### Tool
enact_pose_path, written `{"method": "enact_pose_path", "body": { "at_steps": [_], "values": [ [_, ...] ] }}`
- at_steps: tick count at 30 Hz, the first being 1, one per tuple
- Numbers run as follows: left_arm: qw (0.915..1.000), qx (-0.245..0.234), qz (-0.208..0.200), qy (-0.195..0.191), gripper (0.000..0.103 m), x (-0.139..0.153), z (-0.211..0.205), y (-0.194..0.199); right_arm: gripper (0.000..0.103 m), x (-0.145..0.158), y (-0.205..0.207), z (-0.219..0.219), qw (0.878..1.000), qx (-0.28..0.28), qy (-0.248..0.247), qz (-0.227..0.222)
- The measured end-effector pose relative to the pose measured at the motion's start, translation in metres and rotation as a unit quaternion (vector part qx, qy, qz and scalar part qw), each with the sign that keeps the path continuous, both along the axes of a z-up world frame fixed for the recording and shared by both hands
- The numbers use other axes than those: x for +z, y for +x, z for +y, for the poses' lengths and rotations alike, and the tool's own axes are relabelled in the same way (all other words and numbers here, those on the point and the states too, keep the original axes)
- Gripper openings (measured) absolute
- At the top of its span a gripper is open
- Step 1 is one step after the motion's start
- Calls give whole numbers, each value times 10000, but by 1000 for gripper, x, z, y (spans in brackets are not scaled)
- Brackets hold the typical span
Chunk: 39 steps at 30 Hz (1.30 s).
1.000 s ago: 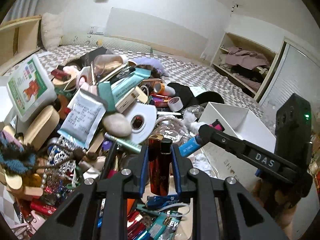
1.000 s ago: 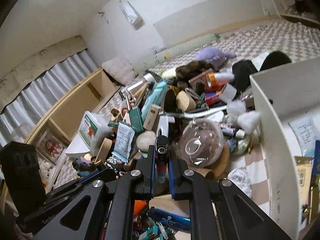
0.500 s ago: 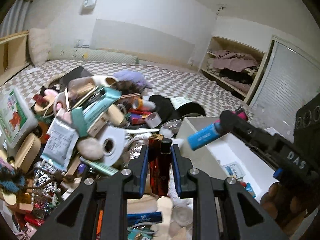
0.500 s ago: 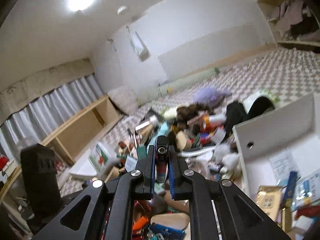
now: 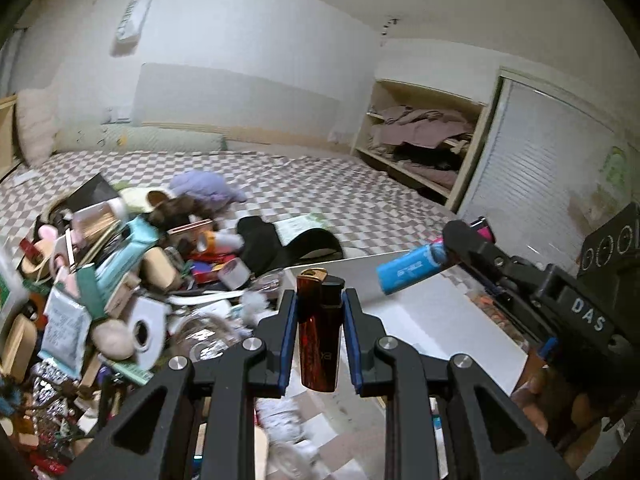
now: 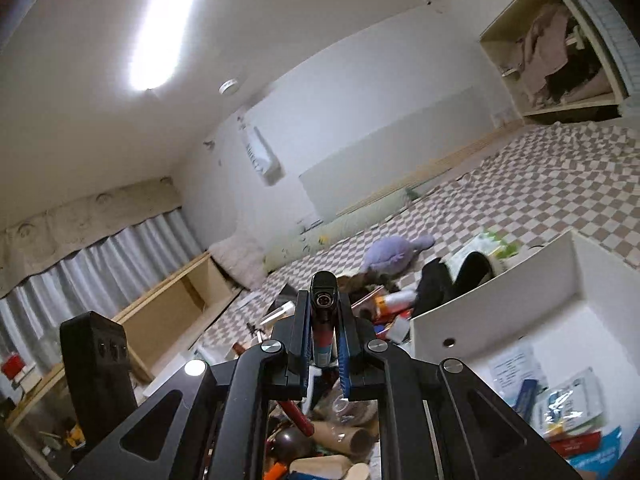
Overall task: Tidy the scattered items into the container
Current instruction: 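Lift the dark red tube and pink lighter toward the white box with both tools, then open the left tool to drop the dark red tube while the right tool releases the lighter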
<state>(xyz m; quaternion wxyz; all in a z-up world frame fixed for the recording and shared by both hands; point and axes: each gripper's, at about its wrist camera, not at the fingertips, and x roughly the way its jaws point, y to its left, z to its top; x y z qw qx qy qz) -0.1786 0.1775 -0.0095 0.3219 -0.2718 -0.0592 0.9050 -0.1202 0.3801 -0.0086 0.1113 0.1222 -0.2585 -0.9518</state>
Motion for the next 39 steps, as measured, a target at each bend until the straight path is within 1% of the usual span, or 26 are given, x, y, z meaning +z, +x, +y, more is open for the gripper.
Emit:
{"method": "enact_pose_path", "body": {
  "at_steps": [8,20,24,28,33,39],
  "values": [
    [9992,-359,121,126,22,15,31,4,13,1,13,25,9992,-382,-82,15],
    [9961,-832,243,171,22,25,76,9,12,-2,32,63,9949,-949,-351,-40],
    [9949,-967,223,167,22,23,89,11,13,-6,37,75,9931,-1057,-517,-20],
    [9939,-1089,153,100,22,17,105,13,12,-10,41,84,9913,-1186,-564,-75],
    [9925,-1217,84,-31,22,7,123,16,12,-18,41,97,9875,-1437,-579,-310],
    [9907,-1338,-12,-242,22,-9,143,22,12,-29,40,107,9841,-1552,-642,-575]
  ]
}}
